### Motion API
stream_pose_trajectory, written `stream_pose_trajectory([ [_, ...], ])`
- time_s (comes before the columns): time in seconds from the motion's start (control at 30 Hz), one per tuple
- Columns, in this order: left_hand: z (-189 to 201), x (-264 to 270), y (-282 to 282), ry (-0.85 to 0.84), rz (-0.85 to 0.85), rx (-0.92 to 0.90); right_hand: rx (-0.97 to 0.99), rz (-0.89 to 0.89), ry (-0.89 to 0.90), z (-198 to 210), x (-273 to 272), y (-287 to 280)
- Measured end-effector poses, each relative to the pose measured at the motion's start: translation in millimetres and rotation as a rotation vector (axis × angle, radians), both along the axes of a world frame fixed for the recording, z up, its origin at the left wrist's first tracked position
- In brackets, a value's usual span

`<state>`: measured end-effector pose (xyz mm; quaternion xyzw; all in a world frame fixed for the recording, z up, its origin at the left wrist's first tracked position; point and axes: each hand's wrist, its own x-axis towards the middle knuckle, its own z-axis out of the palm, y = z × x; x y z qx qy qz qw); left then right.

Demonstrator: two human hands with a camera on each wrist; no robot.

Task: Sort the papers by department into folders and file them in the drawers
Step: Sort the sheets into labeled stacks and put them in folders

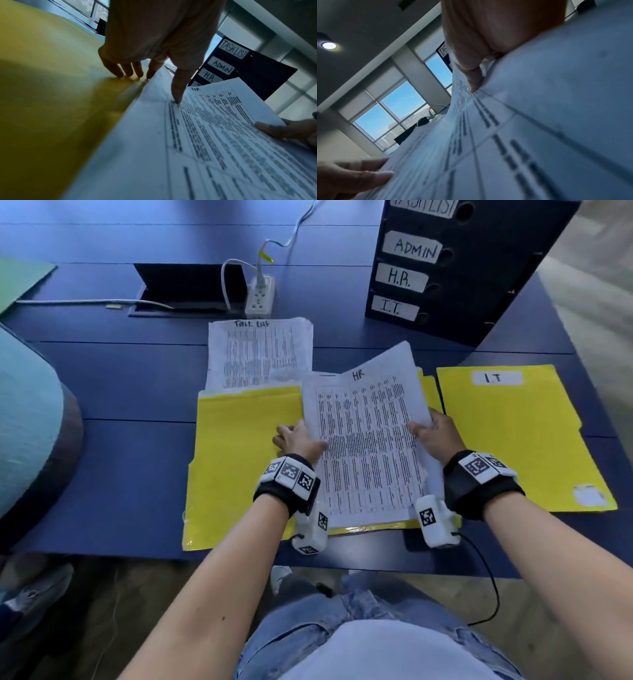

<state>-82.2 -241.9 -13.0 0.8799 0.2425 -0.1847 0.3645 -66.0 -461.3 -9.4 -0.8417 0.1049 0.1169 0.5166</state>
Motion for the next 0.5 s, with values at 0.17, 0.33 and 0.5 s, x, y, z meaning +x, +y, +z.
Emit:
stream_pose_trajectory([
  [0.17,-6,-5,-13,0.038,-0.122,0.145,-0.104,0.01,0.051,-15,9,-13],
  [0.33,-12,-10,-22,0.09,-0.226,0.253,-0.175,-0.007,0.104,-23,13,-26],
  [0.5,-14,-11,-24,0.1,-0.284,0.317,-0.195,-0.021,0.154,-25,13,-27],
])
